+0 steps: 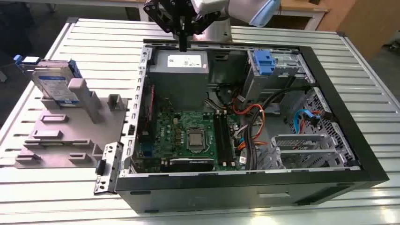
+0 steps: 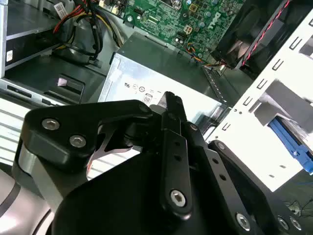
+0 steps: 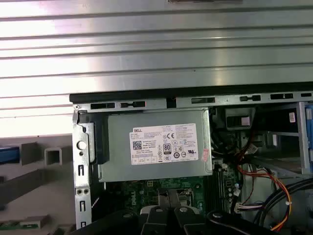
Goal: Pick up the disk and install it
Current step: 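Reach for the disk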
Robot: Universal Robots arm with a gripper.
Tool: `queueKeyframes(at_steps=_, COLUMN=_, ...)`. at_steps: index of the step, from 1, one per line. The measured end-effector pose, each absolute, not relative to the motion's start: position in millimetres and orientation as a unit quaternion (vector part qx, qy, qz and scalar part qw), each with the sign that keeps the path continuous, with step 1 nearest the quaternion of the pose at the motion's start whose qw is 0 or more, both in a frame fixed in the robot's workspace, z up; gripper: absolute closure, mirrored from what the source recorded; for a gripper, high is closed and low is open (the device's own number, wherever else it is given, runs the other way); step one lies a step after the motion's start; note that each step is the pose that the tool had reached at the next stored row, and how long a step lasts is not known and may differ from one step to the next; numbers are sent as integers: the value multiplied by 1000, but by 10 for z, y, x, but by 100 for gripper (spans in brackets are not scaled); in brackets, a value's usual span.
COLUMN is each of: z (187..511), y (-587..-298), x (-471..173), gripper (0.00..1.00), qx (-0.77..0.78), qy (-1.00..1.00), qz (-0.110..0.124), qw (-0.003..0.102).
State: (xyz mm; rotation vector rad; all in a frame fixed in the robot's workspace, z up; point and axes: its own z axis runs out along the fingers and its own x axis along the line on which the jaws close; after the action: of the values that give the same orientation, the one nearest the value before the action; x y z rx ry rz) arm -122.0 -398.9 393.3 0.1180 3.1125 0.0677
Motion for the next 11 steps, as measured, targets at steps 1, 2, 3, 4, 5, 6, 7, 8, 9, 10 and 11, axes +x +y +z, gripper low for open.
queueKeyframes(at_steps=1, z=3933, y=-3989, x=-1220, gripper=89, qx=38, qy=999, qz=22, qw=13)
queueKeyframes(at_steps=2, z=3933, y=-3989, x=-1220, gripper=89, qx=38, qy=999, qz=22, qw=13)
queueKeyframes(at_steps=3, z=3933, y=-3989, x=-1220, gripper=89, qx=38, qy=999, qz=22, qw=13)
queueKeyframes(at_steps=4, z=3933, y=-3989, x=-1220, gripper=89, qx=38, qy=999, qz=22, qw=13)
queueKeyframes(at_steps=5, z=3933, y=-3989, x=-1220, gripper=89, qx=38, qy=999, qz=22, qw=13)
queueKeyframes(at_steps=6, z=3933, y=-3989, x=-1220, gripper=89, qx=38, qy=999, qz=22, qw=13)
queueKeyframes(at_steps=7, z=3933, y=-3989, x=-1220, gripper=89, qx=38, qy=999, qz=22, qw=13)
queueKeyframes(at_steps=8, z=3933, y=-3989, x=-1220, gripper=89, qx=38, qy=999, qz=22, qw=13)
queueKeyframes(at_steps=9, z=3933, y=-3989, x=-1220, gripper=89, qx=38, qy=999, qz=22, qw=13)
queueKeyframes(at_steps=10, z=3933, y=-3989, x=-1222, gripper=89, qx=38, qy=999, qz=22, qw=13)
queueKeyframes(at_steps=11, z=3933, y=-3989, x=-1228, gripper=89, qx=38, qy=999, qz=22, qw=13)
